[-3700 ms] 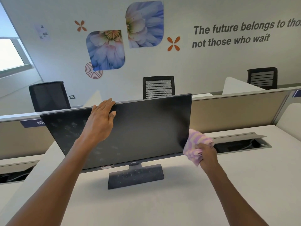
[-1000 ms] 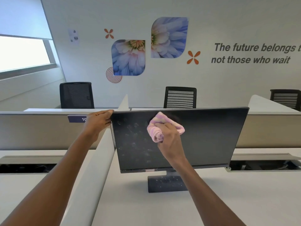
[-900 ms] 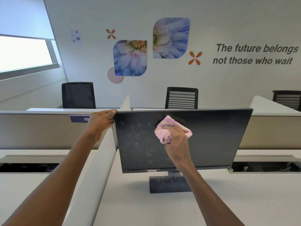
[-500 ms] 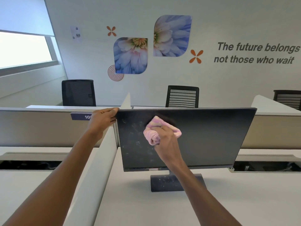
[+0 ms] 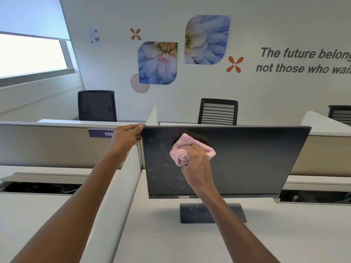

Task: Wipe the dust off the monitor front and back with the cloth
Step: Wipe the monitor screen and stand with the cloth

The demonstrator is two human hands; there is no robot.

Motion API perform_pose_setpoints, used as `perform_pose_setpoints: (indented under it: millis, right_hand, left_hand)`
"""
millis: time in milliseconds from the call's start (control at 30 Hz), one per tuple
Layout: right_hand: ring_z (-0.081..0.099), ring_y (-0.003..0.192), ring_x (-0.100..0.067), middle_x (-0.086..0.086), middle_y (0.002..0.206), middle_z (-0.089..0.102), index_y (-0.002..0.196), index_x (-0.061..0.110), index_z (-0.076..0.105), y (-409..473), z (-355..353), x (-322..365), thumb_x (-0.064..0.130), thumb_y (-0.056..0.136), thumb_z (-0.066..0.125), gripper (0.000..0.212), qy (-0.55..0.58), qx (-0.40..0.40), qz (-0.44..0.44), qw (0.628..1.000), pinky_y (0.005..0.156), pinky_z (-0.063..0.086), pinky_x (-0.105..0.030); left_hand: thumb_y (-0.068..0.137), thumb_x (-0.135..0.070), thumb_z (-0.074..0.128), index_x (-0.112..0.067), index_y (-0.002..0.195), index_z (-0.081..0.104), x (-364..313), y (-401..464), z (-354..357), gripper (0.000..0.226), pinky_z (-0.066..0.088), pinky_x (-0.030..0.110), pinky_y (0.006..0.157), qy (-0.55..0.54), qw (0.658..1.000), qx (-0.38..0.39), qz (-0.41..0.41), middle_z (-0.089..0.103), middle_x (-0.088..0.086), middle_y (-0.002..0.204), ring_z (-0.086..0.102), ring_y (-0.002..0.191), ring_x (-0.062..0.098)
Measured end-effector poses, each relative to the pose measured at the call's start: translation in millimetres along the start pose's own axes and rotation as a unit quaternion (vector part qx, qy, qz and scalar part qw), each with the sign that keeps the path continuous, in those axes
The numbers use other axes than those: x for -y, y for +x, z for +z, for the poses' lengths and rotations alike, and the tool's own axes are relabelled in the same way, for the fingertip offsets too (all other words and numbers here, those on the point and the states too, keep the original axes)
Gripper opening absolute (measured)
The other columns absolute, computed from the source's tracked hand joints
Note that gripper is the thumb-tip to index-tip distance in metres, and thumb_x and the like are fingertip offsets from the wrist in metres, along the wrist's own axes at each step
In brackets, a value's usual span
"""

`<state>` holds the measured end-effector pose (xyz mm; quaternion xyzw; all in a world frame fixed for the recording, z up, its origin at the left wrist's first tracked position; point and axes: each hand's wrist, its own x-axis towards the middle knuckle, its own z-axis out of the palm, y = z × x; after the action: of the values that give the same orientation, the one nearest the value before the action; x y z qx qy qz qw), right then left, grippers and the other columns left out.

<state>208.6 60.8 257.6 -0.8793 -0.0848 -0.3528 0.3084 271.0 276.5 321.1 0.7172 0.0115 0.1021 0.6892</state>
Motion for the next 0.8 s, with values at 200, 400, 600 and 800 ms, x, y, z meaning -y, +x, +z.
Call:
perform_pose_setpoints:
  millis: [200,400,600,800]
  right_hand:
    - [0.057,0.111,-0.008,0.013,0.11,0.065,0.103,0.023,0.071,28,-24,20,-0.001,0.075,0.065,0.037,-0.002,-0.061,-0.02,0.998,0.09,0.032,-0.02]
    - [0.061,0.095,-0.008,0.011,0.096,0.067,0.093,0.023,0.074,0,4,18,0.008,0.08,0.057,0.026,-0.026,0.049,-0.044,0.997,0.082,0.035,-0.013]
    - [0.059,0.105,-0.01,0.011,0.104,0.066,0.098,0.022,0.071,18,-5,27,-0.002,0.075,0.064,0.034,0.015,-0.046,-0.02,0.999,0.086,0.042,-0.022]
    - [0.058,0.11,-0.013,0.006,0.114,0.065,0.111,0.019,0.07,19,19,39,0.001,0.075,0.069,0.041,0.01,0.05,-0.054,0.997,0.091,0.047,-0.026]
  left_hand:
    - [0.094,-0.025,0.063,-0.008,0.12,0.069,-2,0,4,0.031,0.055,0.03,0.091,0.001,1.0,-0.009,-0.002,0.072,0.004,0.112,0.068,0.103,0.018]
    - [0.095,-0.023,0.062,-0.008,0.12,0.069,-4,-4,4,0.03,0.055,0.028,0.089,0.002,1.0,-0.014,0.0,0.071,0.004,0.112,0.068,0.103,0.017]
    - [0.094,-0.025,0.064,-0.009,0.118,0.07,-2,-1,4,0.03,0.055,0.032,0.093,0.005,1.0,-0.01,-0.003,0.072,0.003,0.111,0.068,0.104,0.018]
    - [0.095,-0.021,0.062,-0.007,0.118,0.07,-4,-4,3,0.028,0.055,0.027,0.087,-0.007,1.0,-0.011,-0.004,0.073,0.006,0.109,0.069,0.102,0.017]
